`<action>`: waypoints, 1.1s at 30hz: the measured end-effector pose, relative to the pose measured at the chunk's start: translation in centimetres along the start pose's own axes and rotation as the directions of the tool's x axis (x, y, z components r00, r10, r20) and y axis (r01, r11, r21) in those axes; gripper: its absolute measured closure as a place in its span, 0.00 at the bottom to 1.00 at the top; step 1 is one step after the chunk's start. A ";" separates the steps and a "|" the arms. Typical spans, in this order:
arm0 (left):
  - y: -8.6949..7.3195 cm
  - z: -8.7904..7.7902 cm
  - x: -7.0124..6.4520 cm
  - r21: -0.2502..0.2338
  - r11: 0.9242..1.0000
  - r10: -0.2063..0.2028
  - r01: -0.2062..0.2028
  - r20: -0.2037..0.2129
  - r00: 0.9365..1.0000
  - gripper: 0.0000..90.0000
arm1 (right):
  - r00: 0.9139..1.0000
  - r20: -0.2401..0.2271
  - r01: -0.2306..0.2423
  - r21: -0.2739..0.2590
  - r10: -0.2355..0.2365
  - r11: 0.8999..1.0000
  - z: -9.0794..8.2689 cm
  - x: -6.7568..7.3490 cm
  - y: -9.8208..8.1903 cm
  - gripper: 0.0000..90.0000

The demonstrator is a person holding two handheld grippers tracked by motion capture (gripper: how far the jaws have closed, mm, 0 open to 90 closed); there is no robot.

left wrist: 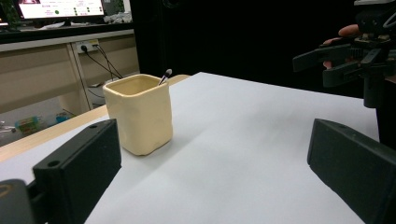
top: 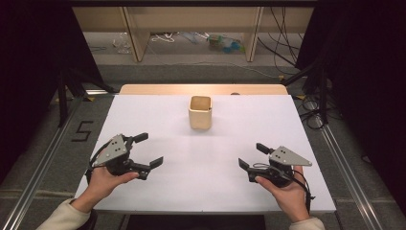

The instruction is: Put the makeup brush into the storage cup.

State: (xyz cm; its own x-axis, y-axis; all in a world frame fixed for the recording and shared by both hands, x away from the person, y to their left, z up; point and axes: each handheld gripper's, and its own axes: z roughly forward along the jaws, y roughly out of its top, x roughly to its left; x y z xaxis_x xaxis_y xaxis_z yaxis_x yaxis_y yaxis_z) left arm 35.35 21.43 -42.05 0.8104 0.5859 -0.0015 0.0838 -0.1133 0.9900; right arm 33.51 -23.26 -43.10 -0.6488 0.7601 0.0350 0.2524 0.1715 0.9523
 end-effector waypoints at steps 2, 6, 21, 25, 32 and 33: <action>-0.1 -0.3 0.0 0.001 1.000 -0.004 0.004 -0.003 1.000 0.03 | 1.000 -0.002 0.000 0.002 0.000 1.000 0.0 0.0 0.0 0.19; -0.4 -0.7 0.0 0.003 1.000 -0.008 0.008 -0.012 1.000 0.03 | 1.000 -0.013 -0.005 -0.011 0.005 1.000 0.1 0.0 -0.1 0.19; -1.0 -1.9 -0.3 0.014 1.000 0.000 0.001 -0.035 0.999 0.03 | 1.000 -0.006 0.010 0.013 -0.010 1.000 -0.1 -0.1 0.0 0.19; -1.2 -1.7 -0.4 0.022 1.000 -0.001 0.001 -0.025 1.000 0.03 | 1.000 -0.009 0.002 0.013 -0.002 1.000 -0.1 -0.1 0.0 0.19; -1.4 -1.5 -0.4 0.027 1.000 -0.005 0.006 -0.020 1.000 0.03 | 1.000 -0.001 0.005 -0.003 -0.005 1.000 0.0 -0.2 -0.1 0.19; -1.4 -1.5 -0.4 0.026 1.000 -0.007 0.007 -0.022 1.000 0.03 | 1.000 -0.001 0.003 -0.002 -0.003 1.000 0.0 -0.2 -0.1 0.19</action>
State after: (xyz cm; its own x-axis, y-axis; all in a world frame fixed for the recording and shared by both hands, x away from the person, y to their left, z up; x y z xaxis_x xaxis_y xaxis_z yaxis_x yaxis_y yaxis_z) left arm 34.03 22.59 -43.17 0.7969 0.6040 -0.0051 0.1046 -0.1297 0.9860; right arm 33.64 -23.45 -43.23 -0.6501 0.7592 0.0322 0.2488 0.1726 0.9530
